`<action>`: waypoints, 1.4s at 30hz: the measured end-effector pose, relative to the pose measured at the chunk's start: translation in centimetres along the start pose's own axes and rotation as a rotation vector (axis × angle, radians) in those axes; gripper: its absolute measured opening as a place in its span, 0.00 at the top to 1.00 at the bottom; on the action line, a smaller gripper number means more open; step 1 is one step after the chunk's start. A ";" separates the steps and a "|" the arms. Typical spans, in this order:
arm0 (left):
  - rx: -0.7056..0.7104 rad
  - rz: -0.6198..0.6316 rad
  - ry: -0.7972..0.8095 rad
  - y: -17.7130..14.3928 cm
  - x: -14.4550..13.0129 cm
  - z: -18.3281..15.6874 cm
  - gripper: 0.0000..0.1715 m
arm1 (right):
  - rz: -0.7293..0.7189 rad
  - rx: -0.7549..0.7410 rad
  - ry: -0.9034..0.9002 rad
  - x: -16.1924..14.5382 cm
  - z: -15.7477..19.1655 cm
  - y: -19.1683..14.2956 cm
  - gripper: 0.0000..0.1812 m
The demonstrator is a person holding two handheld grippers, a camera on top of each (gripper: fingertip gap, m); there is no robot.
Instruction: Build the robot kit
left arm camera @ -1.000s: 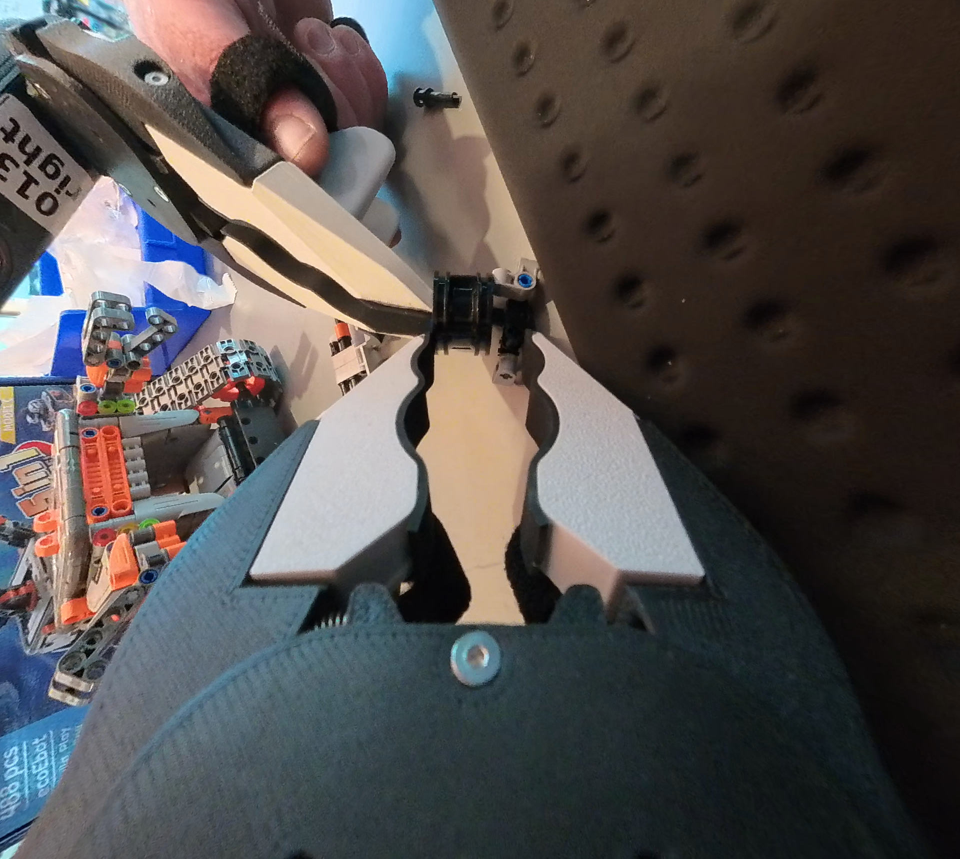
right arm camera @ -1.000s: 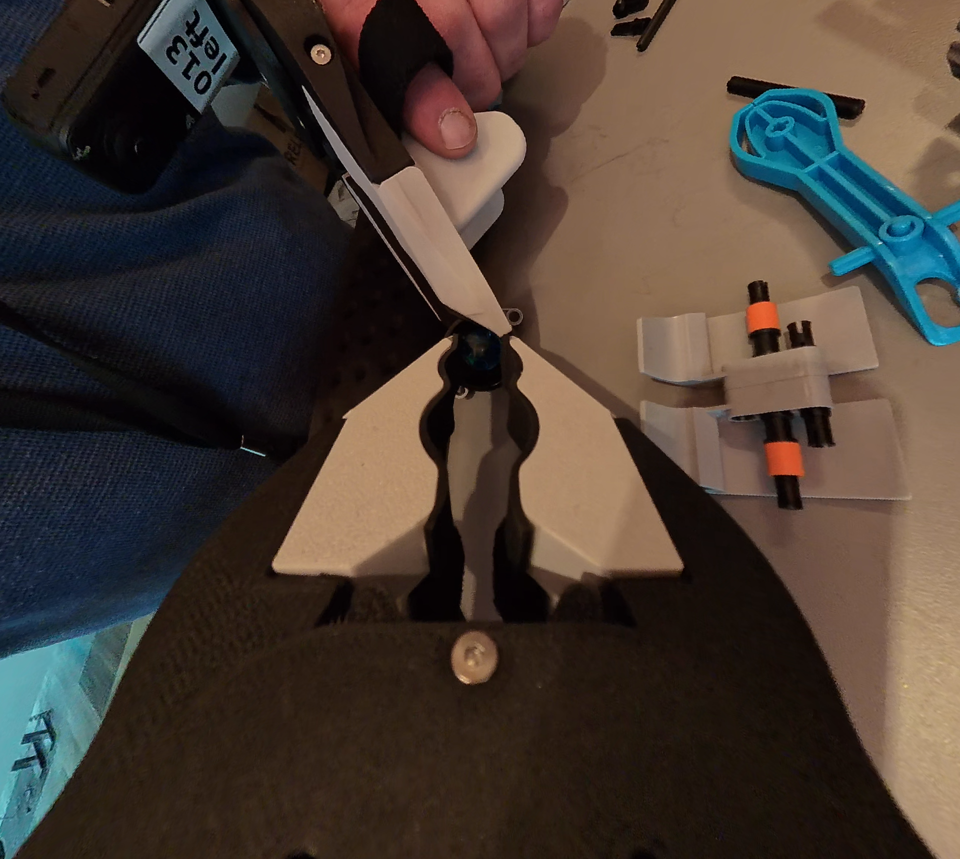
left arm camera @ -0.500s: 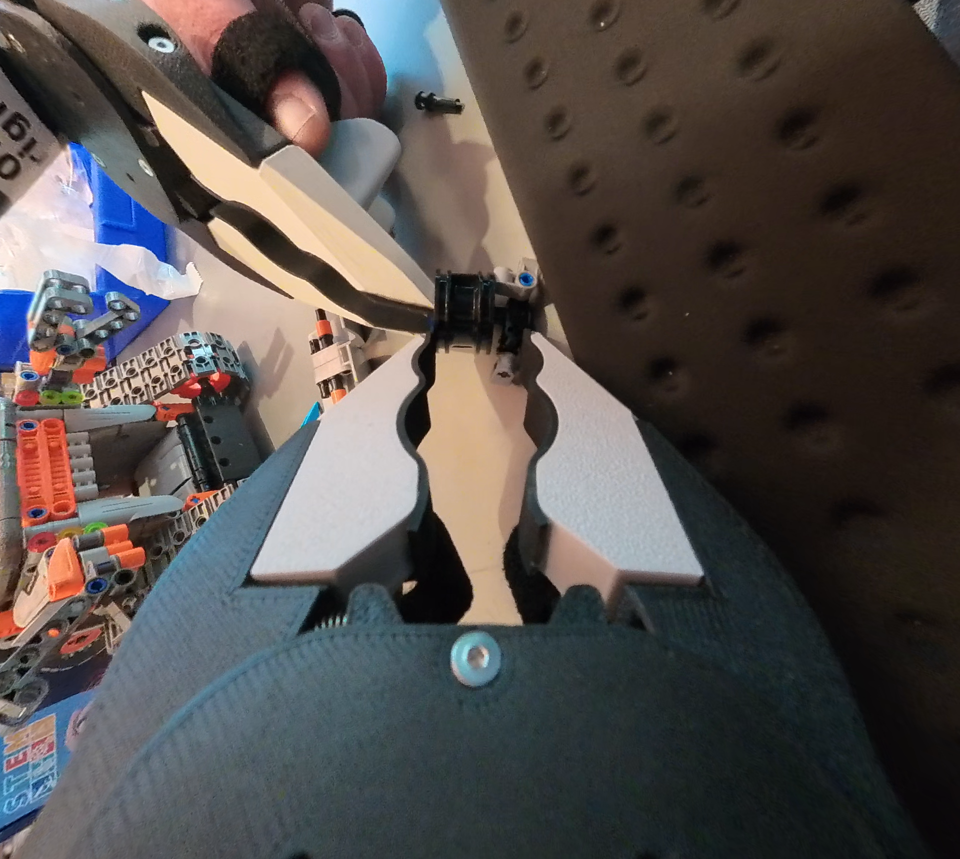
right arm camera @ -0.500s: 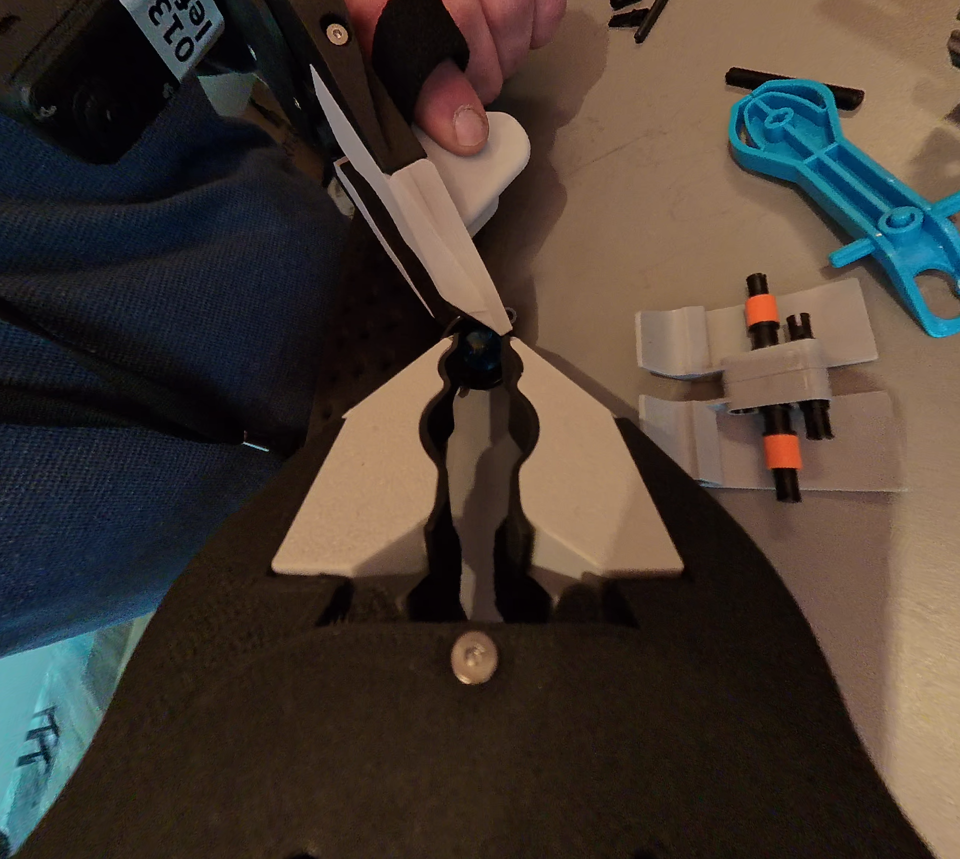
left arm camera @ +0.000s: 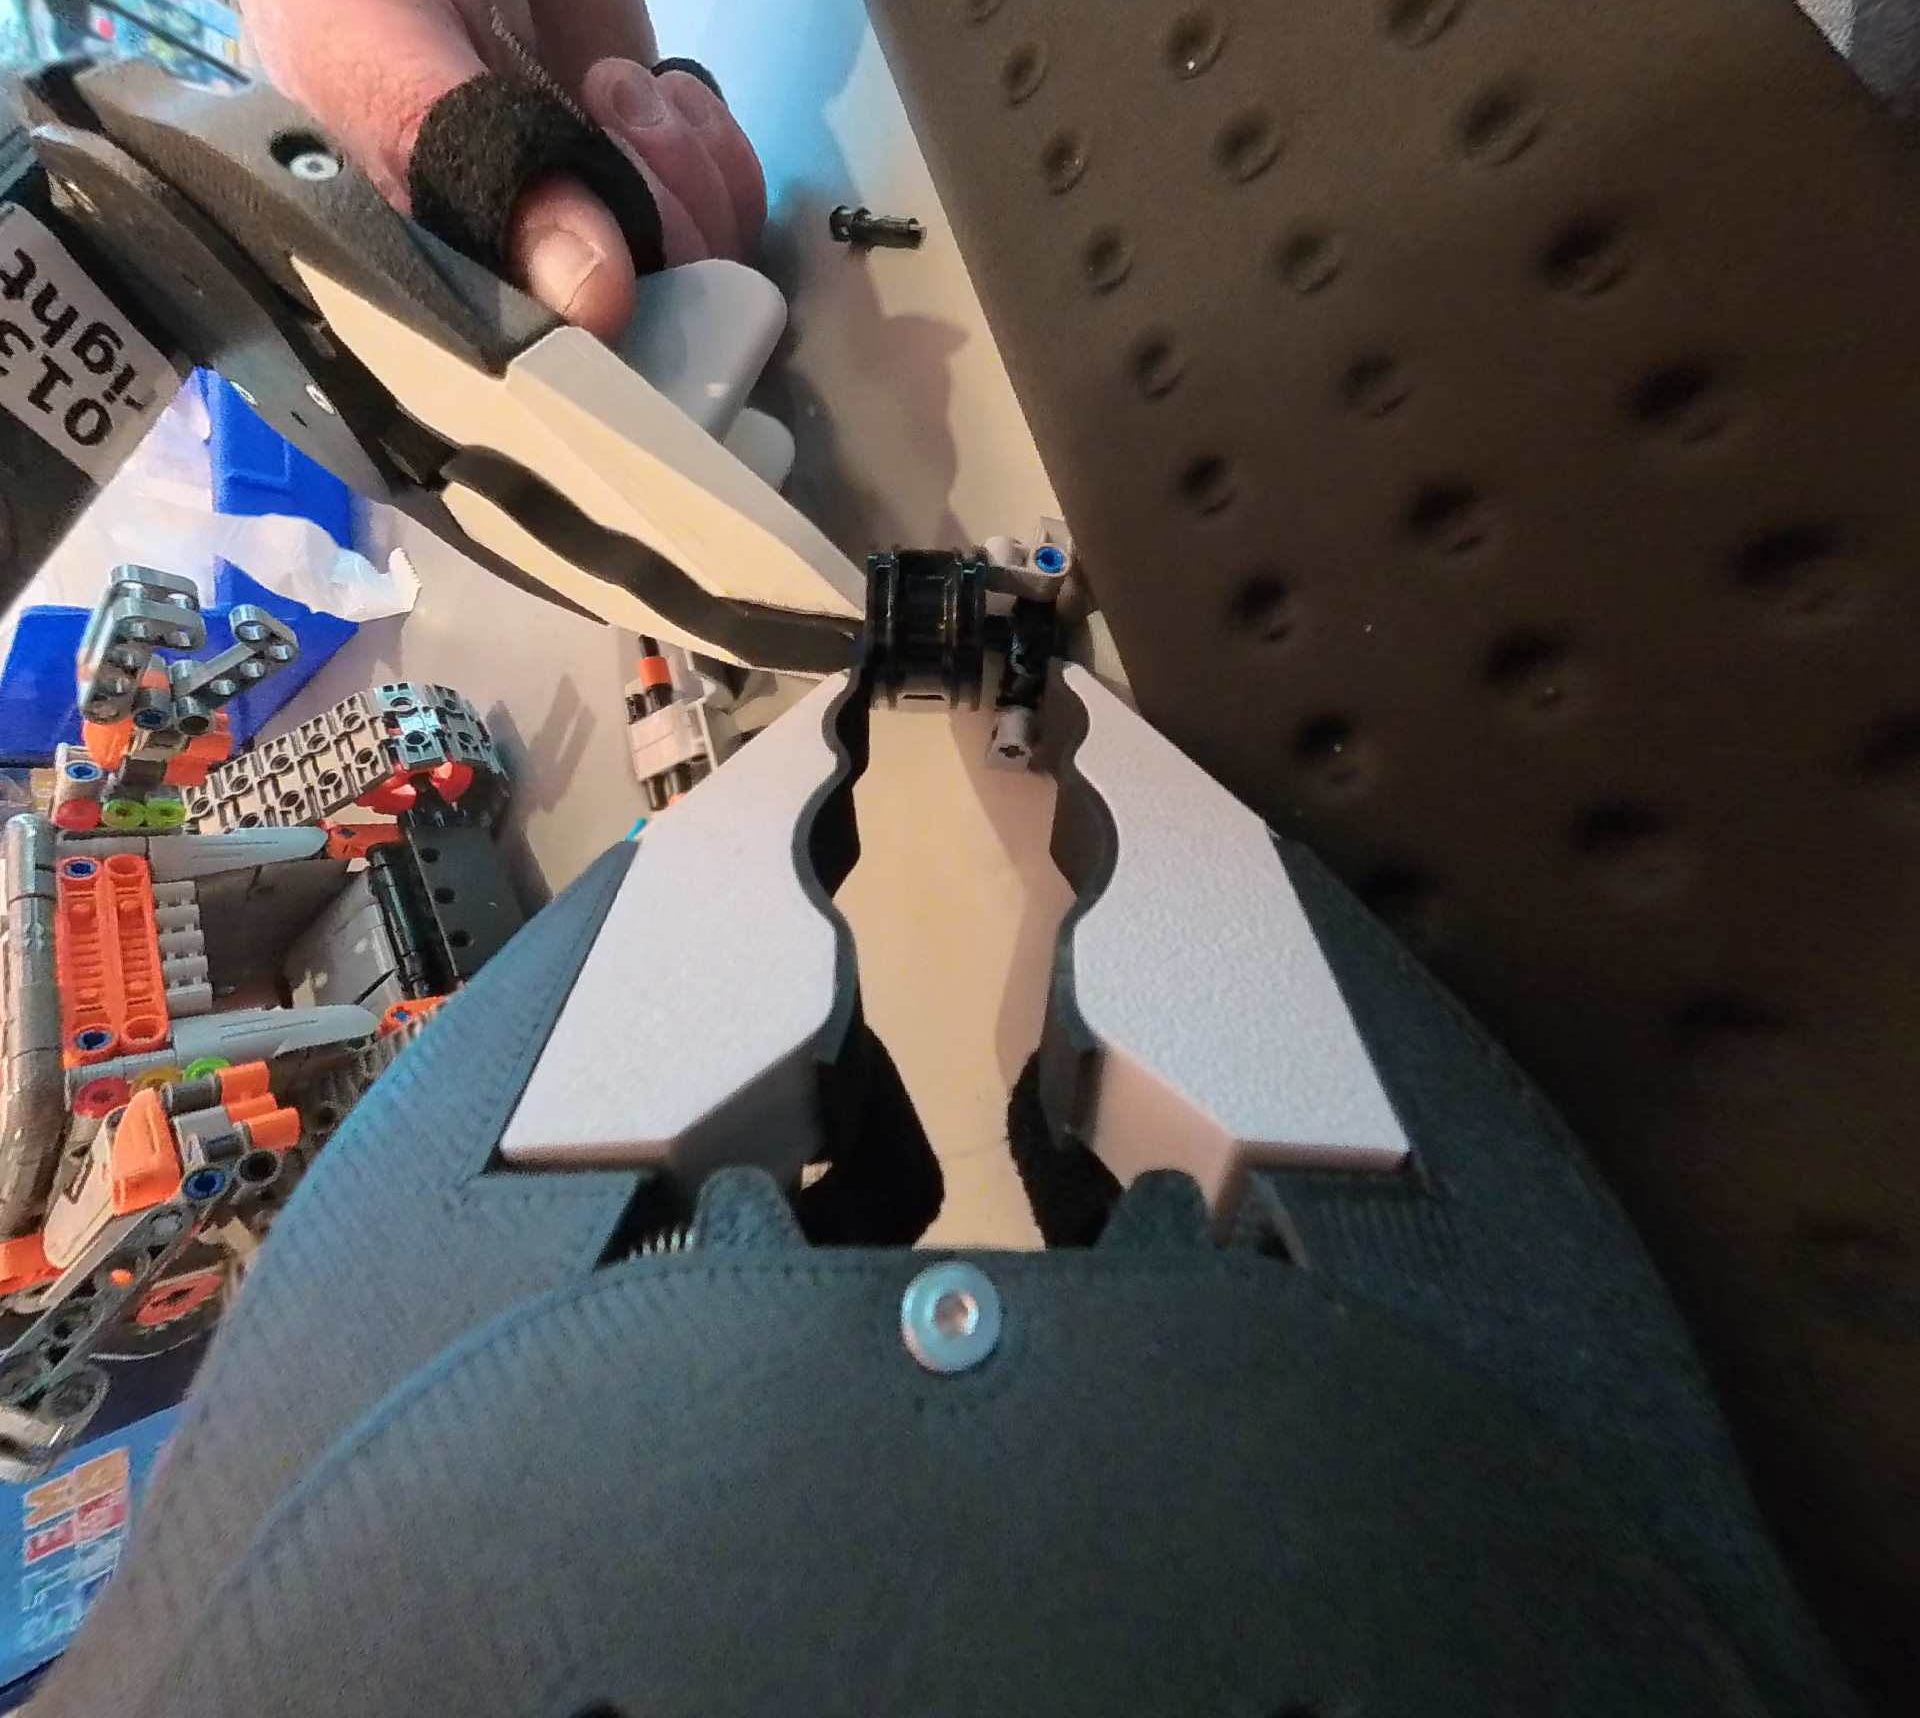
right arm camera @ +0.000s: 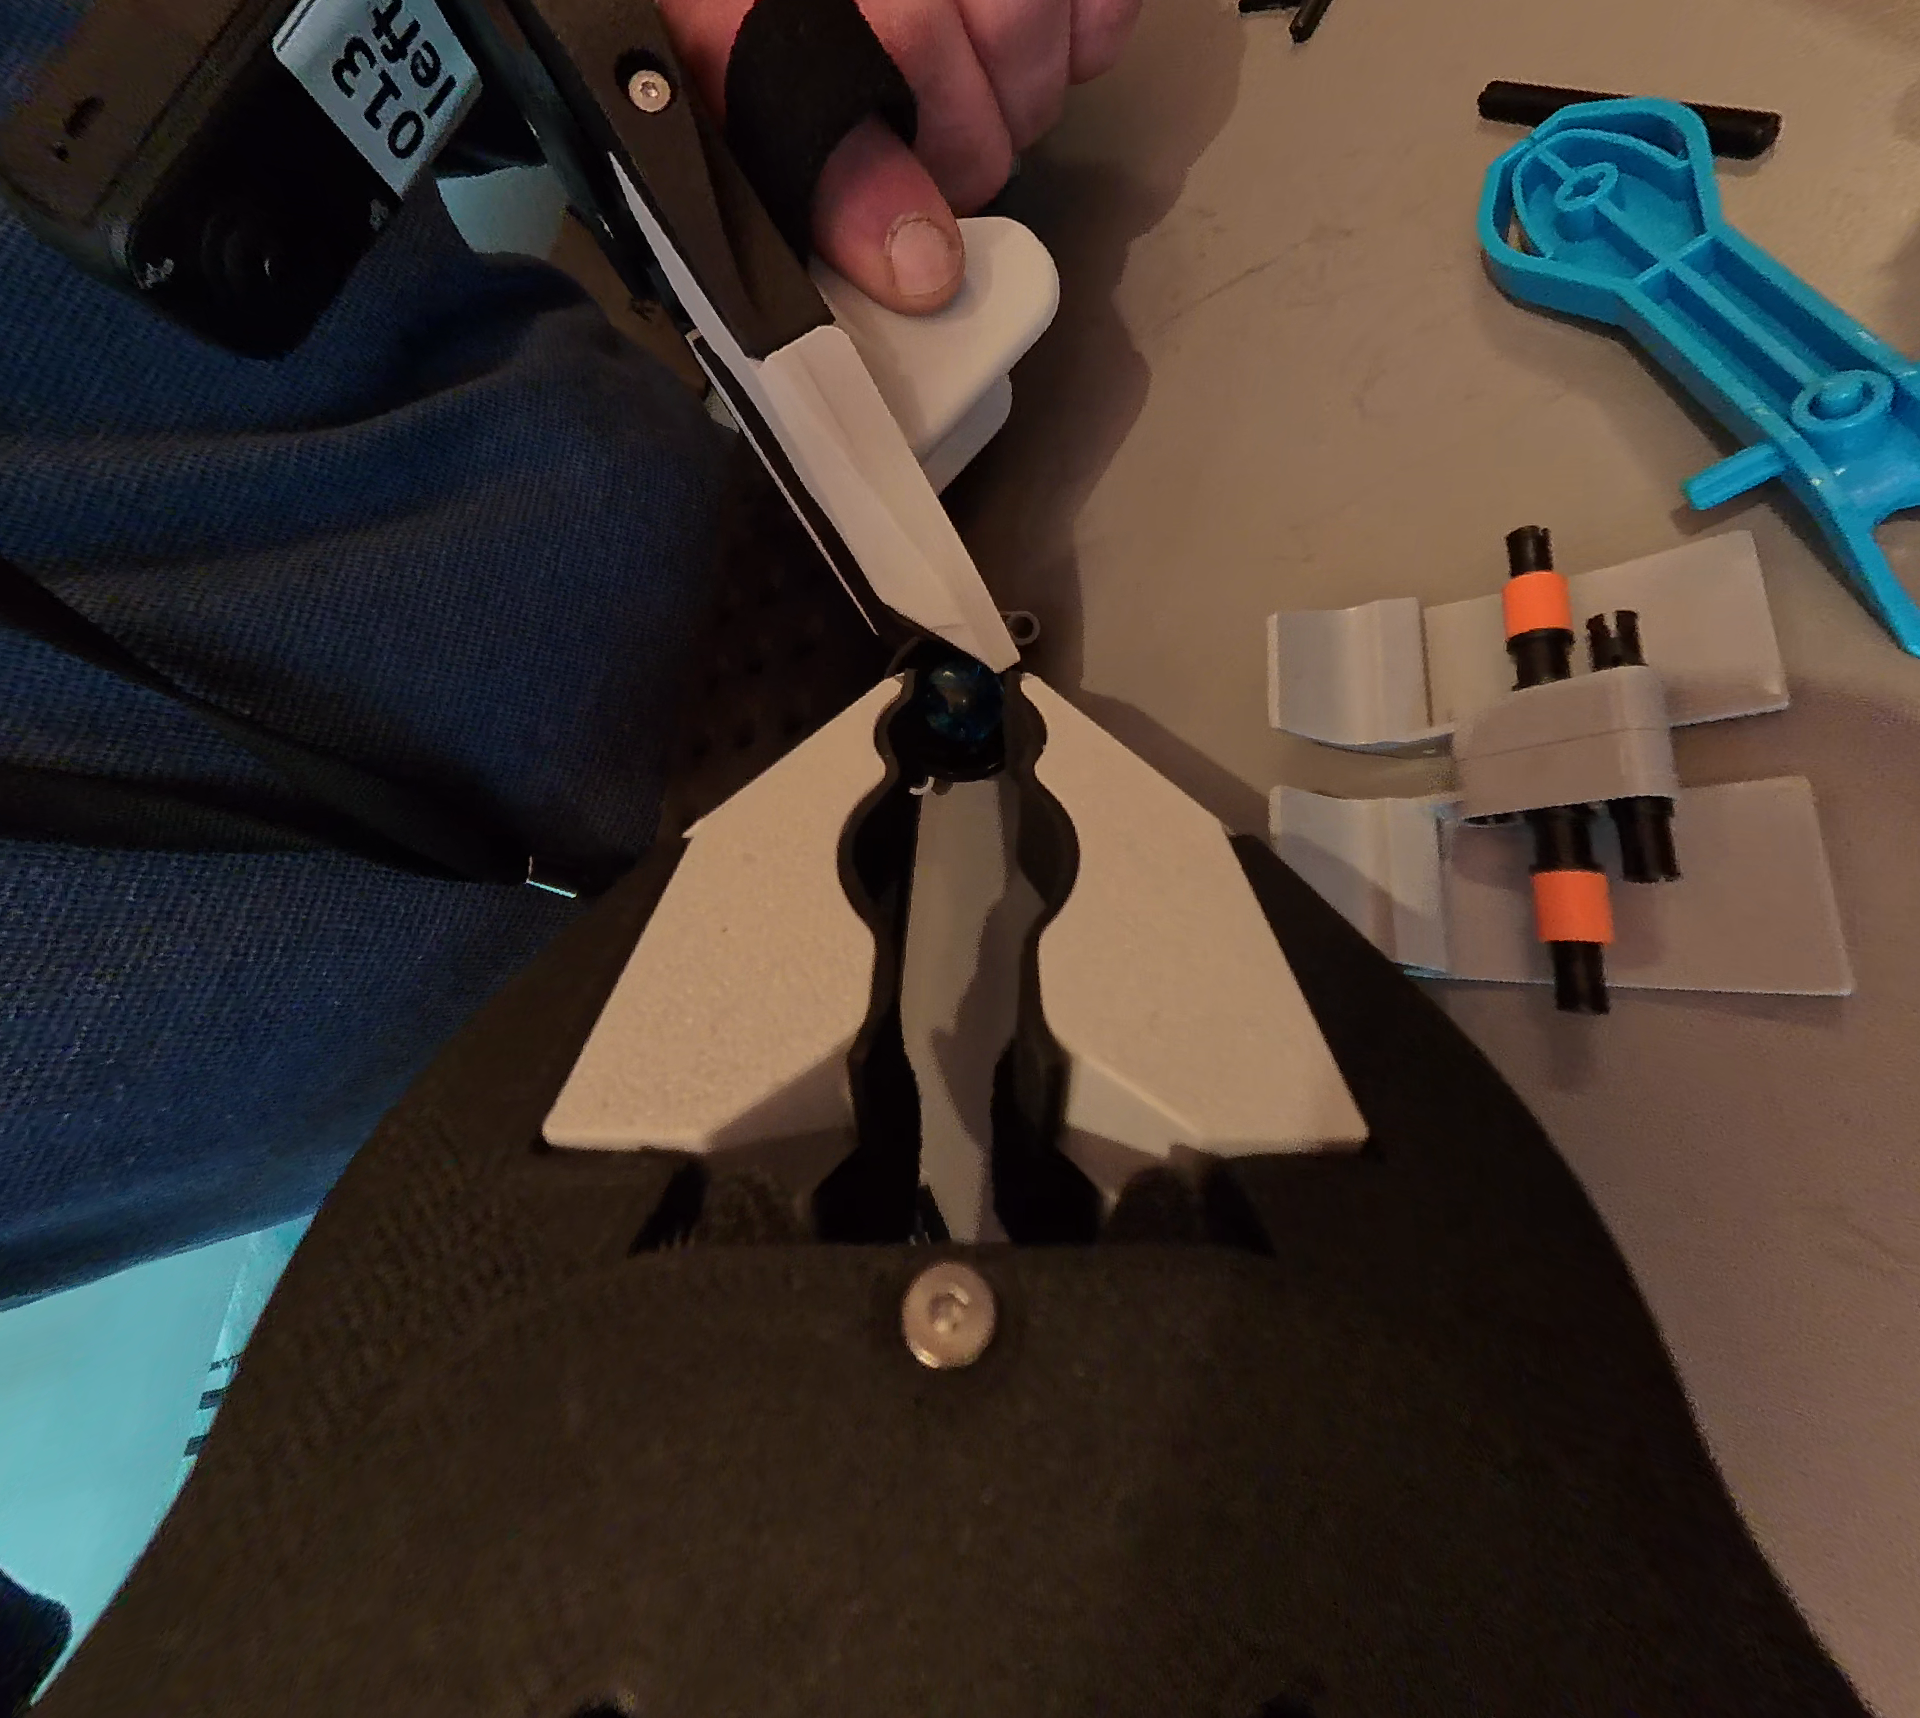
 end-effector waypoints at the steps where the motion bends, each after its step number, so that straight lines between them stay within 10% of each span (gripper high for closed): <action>1: 0.003 0.001 0.009 0.0 0.0 -0.1 0.82 | 0.006 0.004 -0.001 0.0 0.0 0.0 0.93; 42: 0.367 0.010 0.109 -0.4 0.0 2.9 0.82 | -0.137 -0.274 -0.212 2.1 2.2 -4.1 0.89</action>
Point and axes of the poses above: each gripper's, where its closed fingertips meet, y out along the fingers, x out of its top, z = x × y across the jaws, the point moved 8 cm from there along -y, back along the fingers, and after that the axes turned 10 degrees about -y, right-handed, at the moved point
